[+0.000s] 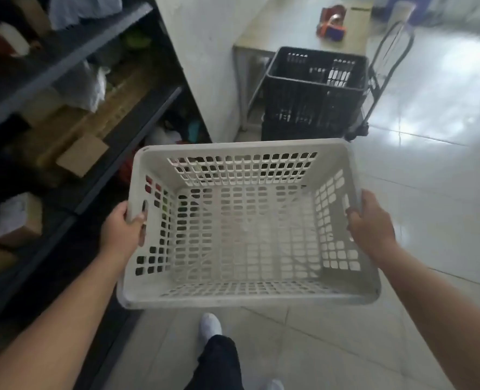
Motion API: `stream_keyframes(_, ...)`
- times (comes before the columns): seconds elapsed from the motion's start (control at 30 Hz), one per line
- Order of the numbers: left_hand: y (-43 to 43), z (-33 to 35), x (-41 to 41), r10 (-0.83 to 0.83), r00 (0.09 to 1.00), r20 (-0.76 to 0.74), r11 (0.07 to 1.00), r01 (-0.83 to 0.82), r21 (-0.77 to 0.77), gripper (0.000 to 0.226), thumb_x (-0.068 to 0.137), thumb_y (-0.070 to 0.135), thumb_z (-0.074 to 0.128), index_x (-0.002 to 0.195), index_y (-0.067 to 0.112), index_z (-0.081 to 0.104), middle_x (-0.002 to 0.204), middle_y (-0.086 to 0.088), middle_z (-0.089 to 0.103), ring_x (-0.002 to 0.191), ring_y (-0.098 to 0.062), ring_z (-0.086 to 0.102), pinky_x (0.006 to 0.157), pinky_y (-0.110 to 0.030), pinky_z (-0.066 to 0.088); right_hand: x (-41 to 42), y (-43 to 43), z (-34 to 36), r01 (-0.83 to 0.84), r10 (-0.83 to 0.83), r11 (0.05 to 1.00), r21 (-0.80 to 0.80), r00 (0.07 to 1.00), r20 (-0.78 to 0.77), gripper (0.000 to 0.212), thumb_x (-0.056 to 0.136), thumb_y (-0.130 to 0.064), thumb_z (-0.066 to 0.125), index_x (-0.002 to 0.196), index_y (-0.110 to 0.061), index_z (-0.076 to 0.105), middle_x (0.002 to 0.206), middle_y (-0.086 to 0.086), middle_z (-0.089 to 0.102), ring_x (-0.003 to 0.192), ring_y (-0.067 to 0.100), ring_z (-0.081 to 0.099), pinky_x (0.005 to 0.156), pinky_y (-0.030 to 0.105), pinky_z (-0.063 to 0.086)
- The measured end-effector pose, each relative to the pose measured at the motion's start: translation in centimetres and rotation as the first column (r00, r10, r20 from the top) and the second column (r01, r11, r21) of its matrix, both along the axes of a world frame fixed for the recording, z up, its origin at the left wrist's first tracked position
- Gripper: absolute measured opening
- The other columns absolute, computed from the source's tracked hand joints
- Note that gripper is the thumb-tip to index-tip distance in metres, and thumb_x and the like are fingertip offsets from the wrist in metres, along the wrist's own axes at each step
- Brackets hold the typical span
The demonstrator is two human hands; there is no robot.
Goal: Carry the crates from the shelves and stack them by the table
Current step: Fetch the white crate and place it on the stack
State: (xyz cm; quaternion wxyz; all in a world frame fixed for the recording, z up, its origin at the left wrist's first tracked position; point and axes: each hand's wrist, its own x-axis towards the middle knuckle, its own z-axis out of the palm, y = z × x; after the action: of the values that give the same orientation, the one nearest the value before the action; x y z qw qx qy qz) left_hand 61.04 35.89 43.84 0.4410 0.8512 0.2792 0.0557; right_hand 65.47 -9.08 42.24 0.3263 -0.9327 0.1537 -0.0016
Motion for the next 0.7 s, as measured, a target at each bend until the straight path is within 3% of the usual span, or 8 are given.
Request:
stream_keyframes(0.07, -0.9, 1.0, 6.2, -0.057, 0.998, 0.012, 0.998, 0.057, -0.006, 0.014, 0.095, 0.018, 0.056, 0.103, 0.028, 0.06, 0.085, -0.009, 0.07, 0.071, -0.028, 0.069, 0.057, -0.039, 0.056, 3.2, -1.4, 1.5, 0.049, -0.049, 0.999, 0.011, 0.999, 0.02, 0.023, 0.091, -0.016, 0.047, 0.114, -0.017, 0.048, 0.088, 0.014, 0.066, 0.077, 0.036, 0.064, 0.07, 0.042, 0.049)
stream_keyframes(0.2, -2.4, 3.2, 18.9, -0.186, 0.981, 0.047, 0.982, 0.186, -0.004, 0.011, 0.094, 0.012, 0.057, 0.102, 0.016, 0.064, 0.082, -0.022, 0.07, 0.063, -0.029, 0.063, 0.053, -0.031, 0.049, 10.5, -3.0, 4.0, 0.127, -0.126, 0.992, -0.001, 0.99, 0.067, 0.015, 0.09, -0.014, 0.049, 0.106, -0.016, 0.049, 0.085, 0.013, 0.064, 0.074, 0.034, 0.062, 0.066, 0.04, 0.046)
stream_keyframes(0.47, -5.9, 8.9, 41.7, -0.393, 0.918, 0.049, 0.919, 0.391, 0.047, 0.01, 0.094, 0.016, 0.058, 0.102, 0.016, 0.064, 0.081, -0.012, 0.071, 0.071, -0.03, 0.07, 0.06, -0.038, 0.056, 25.2, -6.7, 8.6, 0.288, -0.284, 0.957, -0.029, 0.953, 0.11, 0.019, 0.088, -0.013, 0.053, 0.107, -0.016, 0.053, 0.09, 0.013, 0.066, 0.079, 0.033, 0.061, 0.067, 0.037, 0.041)
stream_keyframes(0.63, -10.0, 10.5, 54.5, -0.465, 0.882, 0.072, 0.883, 0.456, 0.115, 0.006, 0.088, 0.012, 0.064, 0.093, 0.014, 0.065, 0.075, -0.007, 0.071, 0.069, -0.031, 0.072, 0.069, -0.041, 0.057, 35.3, -11.5, 10.1, 0.337, -0.332, 0.941, -0.015, 0.933, 0.138, 0.022, 0.083, -0.017, 0.054, 0.105, -0.019, 0.054, 0.093, 0.013, 0.067, 0.08, 0.036, 0.065, 0.079, 0.045, 0.053)
stream_keyframes(0.7, -12.0, 11.1, 59.5, -0.481, 0.873, 0.079, 0.874, 0.469, 0.128, 0.005, 0.085, 0.012, 0.065, 0.09, 0.013, 0.066, 0.069, -0.007, 0.071, 0.064, -0.029, 0.071, 0.065, -0.039, 0.055, 40.2, -14.2, 10.5, 0.339, -0.332, 0.94, -0.025, 0.931, 0.149, 0.019, 0.08, -0.019, 0.054, 0.099, -0.02, 0.053, 0.089, 0.012, 0.068, 0.077, 0.036, 0.066, 0.079, 0.046, 0.054)
